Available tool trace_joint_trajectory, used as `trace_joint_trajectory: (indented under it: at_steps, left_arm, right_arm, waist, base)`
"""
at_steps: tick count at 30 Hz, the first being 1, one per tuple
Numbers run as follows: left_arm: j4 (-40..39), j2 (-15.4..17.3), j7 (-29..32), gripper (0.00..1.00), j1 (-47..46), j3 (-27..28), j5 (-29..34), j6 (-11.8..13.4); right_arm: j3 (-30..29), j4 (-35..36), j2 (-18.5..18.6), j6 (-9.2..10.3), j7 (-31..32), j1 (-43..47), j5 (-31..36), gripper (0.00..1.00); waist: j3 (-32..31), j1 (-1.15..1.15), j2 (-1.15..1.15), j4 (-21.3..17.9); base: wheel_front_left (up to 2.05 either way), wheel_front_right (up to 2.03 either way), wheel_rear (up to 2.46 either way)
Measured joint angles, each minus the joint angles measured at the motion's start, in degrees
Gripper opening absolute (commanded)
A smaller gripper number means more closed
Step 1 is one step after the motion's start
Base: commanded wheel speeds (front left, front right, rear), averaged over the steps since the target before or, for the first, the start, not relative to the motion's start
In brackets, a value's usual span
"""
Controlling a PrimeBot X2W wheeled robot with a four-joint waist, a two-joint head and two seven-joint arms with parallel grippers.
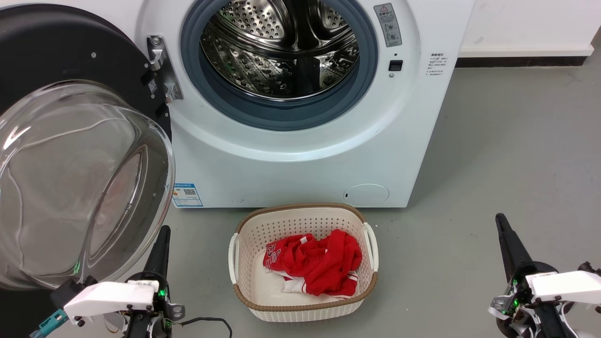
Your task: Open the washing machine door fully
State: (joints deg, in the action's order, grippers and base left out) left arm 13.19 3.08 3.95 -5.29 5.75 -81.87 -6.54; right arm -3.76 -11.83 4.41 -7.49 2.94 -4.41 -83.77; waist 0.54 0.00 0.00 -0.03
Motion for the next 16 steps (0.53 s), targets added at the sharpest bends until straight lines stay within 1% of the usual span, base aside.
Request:
trace_joint_trajectory:
  at_steps: [16]
  left_arm:
    - [0.56,-0.10,1.71,0.00,-0.57,0.46,-6.79,-0.53]
  right_arm:
    - [-0.55,-1.37,-0.05,0.00,1.22,-0.64,-6.58,0.00]
  waist:
    - [-0.23,0.00,0.00,0.01]
  base:
    - [0.00,0.00,0.00]
